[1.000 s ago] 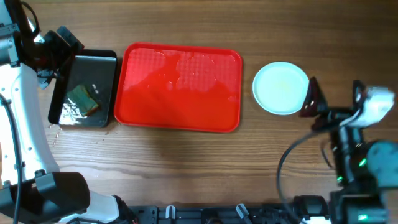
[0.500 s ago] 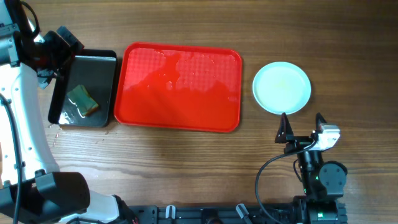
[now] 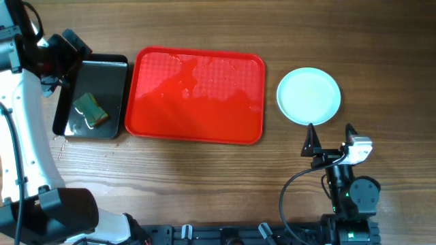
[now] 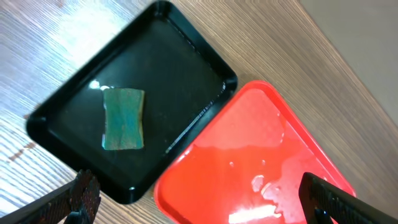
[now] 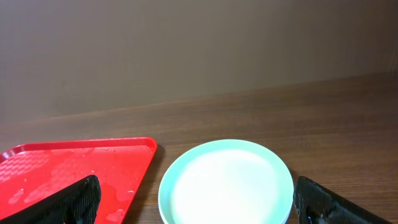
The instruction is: Clean dirty plates on tray and stack at the side
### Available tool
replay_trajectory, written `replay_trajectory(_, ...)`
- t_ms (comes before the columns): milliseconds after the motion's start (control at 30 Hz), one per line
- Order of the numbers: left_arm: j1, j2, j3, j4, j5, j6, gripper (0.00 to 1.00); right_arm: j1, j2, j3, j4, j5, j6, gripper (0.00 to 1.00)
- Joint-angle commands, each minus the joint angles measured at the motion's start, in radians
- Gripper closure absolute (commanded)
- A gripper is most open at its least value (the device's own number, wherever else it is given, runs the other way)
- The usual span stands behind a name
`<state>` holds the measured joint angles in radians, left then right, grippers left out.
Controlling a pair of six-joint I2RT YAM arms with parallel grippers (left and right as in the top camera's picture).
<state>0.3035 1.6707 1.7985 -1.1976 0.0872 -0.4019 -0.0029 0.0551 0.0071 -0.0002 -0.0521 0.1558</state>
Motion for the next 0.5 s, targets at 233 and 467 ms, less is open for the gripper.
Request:
replay_trajectory(233, -0.149, -0.485, -0.506, 0.516, -0.043, 0.245, 0.0, -0.004, 0.001, -0.002, 0.002, -0.016, 0.004, 0.01)
replay_trajectory(467, -0.166, -1.18, -1.319, 0.907, 0.012, 0.242, 0.0, -0.004, 0.001, -0.002, 0.002, -0.016, 0.003, 0.0)
